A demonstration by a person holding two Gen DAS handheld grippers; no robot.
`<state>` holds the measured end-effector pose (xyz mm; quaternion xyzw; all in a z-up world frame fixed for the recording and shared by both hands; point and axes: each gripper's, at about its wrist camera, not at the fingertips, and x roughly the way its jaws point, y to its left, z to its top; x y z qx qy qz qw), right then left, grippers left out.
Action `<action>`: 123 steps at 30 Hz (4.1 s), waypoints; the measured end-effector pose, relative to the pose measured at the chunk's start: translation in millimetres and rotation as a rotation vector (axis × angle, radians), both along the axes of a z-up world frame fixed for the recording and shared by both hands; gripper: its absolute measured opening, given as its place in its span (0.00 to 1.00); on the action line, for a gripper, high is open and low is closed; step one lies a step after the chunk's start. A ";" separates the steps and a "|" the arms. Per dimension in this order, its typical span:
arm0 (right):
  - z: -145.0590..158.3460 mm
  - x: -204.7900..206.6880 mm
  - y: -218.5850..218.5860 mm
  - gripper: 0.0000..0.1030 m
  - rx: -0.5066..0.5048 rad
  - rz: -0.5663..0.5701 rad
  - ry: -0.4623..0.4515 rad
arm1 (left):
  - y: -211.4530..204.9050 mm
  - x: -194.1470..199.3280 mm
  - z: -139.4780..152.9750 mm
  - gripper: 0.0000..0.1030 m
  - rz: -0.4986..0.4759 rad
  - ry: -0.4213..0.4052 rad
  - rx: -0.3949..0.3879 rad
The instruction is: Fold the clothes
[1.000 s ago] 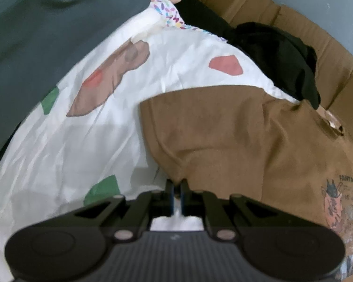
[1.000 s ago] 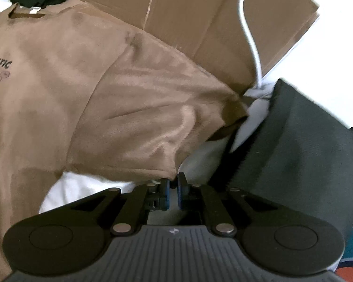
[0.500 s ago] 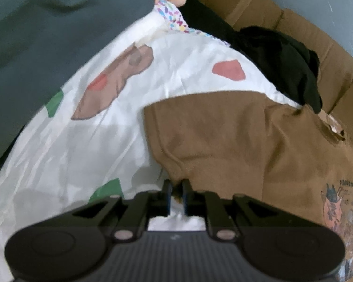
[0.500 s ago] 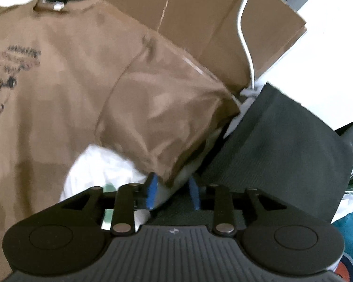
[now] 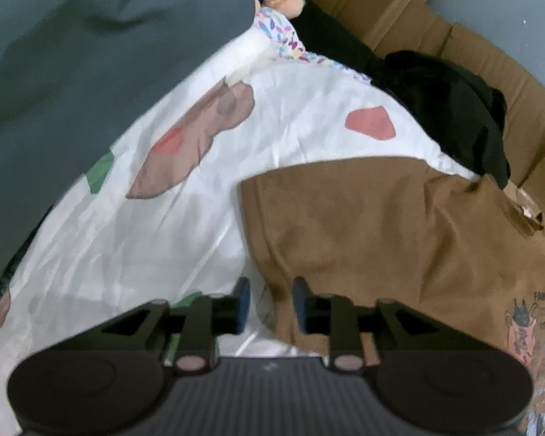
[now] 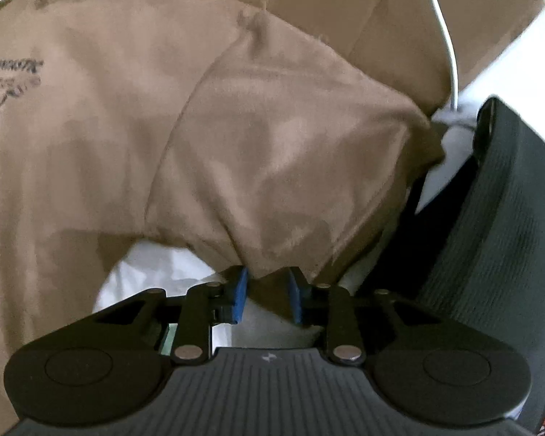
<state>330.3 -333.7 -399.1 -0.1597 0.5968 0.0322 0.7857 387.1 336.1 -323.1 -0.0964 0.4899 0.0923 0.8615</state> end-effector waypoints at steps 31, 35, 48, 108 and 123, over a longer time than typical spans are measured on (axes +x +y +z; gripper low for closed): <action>43.1 -10.2 12.2 0.27 -0.012 0.007 -0.057 | -1.9 -5.1 -16.2 0.05 -0.036 0.043 -0.072; 39.3 -8.3 7.6 0.27 -0.003 -0.018 -0.049 | -3.1 1.9 -23.7 0.05 -0.047 0.005 -0.095; 38.1 -12.1 3.7 0.28 -0.007 -0.015 -0.039 | -6.0 7.5 -27.5 0.22 -0.038 -0.074 -0.121; 28.4 -8.4 19.8 0.29 -0.007 0.010 -0.030 | 9.5 -4.2 -41.9 0.08 -0.095 0.029 -0.203; 27.3 -6.2 20.1 0.29 0.001 0.002 -0.029 | 20.6 -15.1 -19.5 0.30 -0.053 0.072 -0.182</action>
